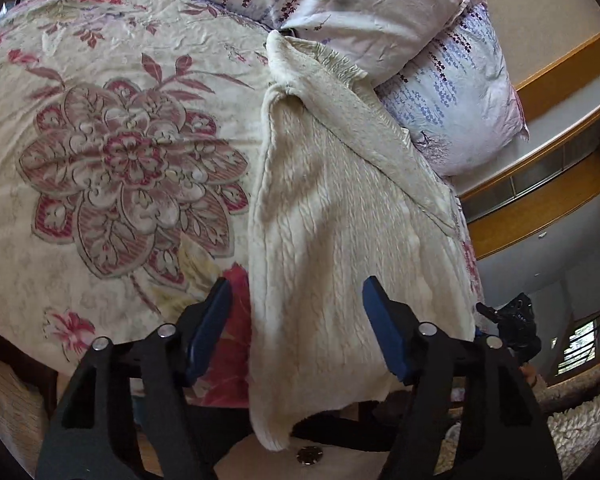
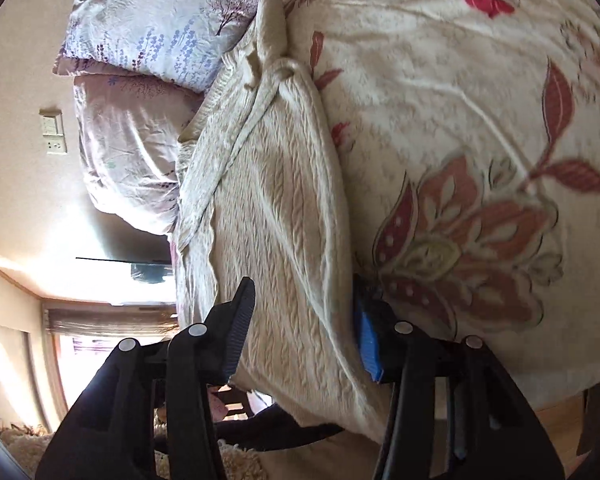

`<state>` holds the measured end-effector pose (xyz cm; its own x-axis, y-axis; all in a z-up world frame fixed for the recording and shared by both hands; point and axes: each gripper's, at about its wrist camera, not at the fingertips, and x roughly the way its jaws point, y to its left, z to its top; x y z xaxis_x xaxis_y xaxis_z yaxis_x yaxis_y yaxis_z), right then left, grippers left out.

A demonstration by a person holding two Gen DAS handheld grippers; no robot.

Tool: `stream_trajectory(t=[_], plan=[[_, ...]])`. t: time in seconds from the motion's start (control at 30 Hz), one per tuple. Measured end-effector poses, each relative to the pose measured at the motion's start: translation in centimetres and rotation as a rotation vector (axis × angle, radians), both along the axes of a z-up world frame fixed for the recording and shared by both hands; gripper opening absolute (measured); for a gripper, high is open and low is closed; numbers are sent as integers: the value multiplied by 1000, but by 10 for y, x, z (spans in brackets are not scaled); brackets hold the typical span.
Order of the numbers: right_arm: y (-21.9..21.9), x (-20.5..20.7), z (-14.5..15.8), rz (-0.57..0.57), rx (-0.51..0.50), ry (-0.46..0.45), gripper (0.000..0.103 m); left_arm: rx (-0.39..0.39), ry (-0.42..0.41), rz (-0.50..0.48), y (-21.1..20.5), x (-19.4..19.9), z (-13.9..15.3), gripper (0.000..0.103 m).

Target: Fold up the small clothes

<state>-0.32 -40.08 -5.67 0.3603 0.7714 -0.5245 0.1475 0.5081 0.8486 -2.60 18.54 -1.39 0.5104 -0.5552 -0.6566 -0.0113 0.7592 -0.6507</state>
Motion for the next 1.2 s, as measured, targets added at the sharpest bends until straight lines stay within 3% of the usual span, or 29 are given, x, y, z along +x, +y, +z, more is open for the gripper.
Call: stream_trajectory(t=[0.17, 0.37, 0.47, 0.63, 0.73, 1.2], plan=[[16, -19, -9, 108, 77, 24, 44, -112, 41, -4, -5, -19, -9, 50], [27, -29, -16, 167, 110, 37, 35, -178, 79, -26, -15, -29, -15, 43], [31, -31, -19, 180, 118, 44, 27, -182, 103, -38, -20, -28, -18, 31], [34, -28, -22, 183, 132, 47, 22, -175, 122, -19, -20, -25, -20, 22], [34, -27, -23, 190, 120, 44, 13, -147, 132, -18, -22, -23, -20, 10], [28, -5, 10, 144, 172, -119, 9, -223, -35, -40, -16, 6, 19, 7]])
